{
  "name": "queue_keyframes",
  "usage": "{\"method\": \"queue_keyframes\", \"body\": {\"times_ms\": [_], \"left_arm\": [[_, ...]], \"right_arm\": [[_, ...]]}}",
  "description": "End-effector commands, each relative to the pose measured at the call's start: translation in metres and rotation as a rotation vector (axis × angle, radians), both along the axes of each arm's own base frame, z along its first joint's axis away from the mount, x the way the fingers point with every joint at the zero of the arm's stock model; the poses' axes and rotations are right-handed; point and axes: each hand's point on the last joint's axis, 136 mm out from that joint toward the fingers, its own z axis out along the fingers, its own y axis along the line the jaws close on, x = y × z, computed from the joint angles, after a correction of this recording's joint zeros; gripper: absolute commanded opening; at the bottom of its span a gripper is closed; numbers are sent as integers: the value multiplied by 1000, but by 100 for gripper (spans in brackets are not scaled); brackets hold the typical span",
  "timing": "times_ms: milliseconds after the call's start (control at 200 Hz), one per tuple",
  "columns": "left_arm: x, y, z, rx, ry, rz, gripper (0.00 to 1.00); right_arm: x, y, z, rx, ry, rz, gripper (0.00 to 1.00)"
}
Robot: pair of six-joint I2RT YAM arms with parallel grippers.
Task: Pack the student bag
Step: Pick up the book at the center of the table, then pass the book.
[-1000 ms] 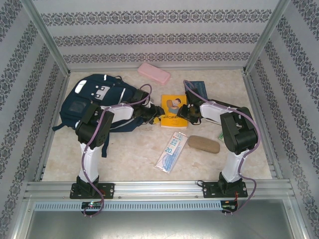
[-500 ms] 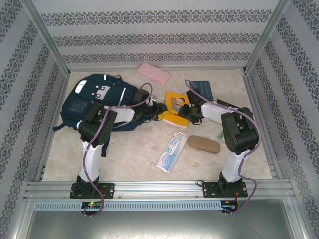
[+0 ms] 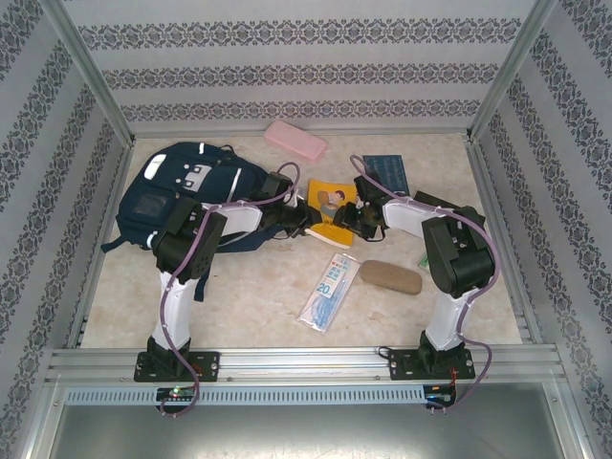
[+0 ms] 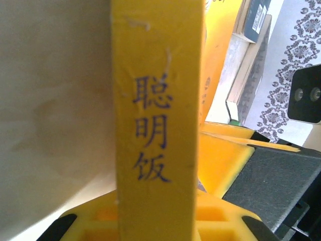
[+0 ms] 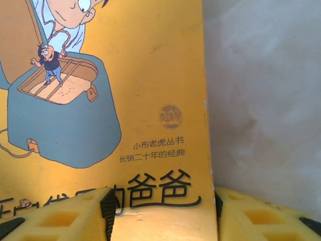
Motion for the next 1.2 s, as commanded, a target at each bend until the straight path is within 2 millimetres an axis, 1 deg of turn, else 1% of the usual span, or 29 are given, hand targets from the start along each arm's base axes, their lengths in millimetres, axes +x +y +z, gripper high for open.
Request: {"method": "queue_keyframes", "body": {"times_ms": [0, 100, 190, 285, 385, 450, 515, 605, 674, 749, 789, 879, 939, 999, 1044, 1084, 1139, 1164, 1194], "left_arm": [[0, -13, 54, -55, -117, -59, 0], [6, -11, 82, -108, -160, -48, 0], [12, -8, 114, -174, -206, -34, 0], [13, -4, 146, -223, -253, -30, 0], [11, -1, 171, -261, -290, -34, 0], [9, 0, 187, -294, -310, -38, 0], [7, 0, 200, -316, -327, -42, 0], [4, 0, 215, -336, -357, -49, 0], [0, 1, 219, -347, -360, -59, 0], [-3, 0, 221, -366, -351, -65, 0], [-5, 0, 221, -376, -344, -63, 0], [-8, 1, 218, -380, -328, -69, 0], [-10, 1, 216, -379, -324, -74, 0], [-12, 1, 214, -370, -320, -82, 0], [-13, 2, 212, -357, -319, -90, 0], [-15, 3, 210, -344, -316, -94, 0], [-16, 5, 207, -321, -316, -99, 1], [-15, 7, 205, -307, -310, -95, 5], [-14, 9, 201, -290, -301, -88, 14]], "right_arm": [[-5, 0, 24, 55, -34, -13, 59], [2, -3, 51, 132, -93, -51, 62], [8, -2, 77, 244, -141, -76, 64], [14, 1, 101, 367, -177, -96, 67], [16, 5, 125, 470, -217, -97, 72], [17, 9, 137, 519, -234, -93, 76], [19, 12, 146, 568, -239, -86, 76], [22, 12, 147, 629, -233, -112, 77], [25, 12, 151, 699, -243, -131, 76], [27, 17, 161, 767, -262, -119, 74], [28, 19, 164, 792, -265, -111, 72], [30, 22, 169, 843, -272, -104, 62], [31, 24, 173, 881, -284, -98, 50], [32, 24, 175, 896, -289, -100, 33], [33, 23, 175, 893, -298, -101, 15], [33, 23, 174, 884, -297, -103, 1], [33, 22, 173, 875, -297, -109, 0], [33, 22, 173, 874, -300, -110, 0], [34, 21, 173, 874, -301, -110, 0]]}}
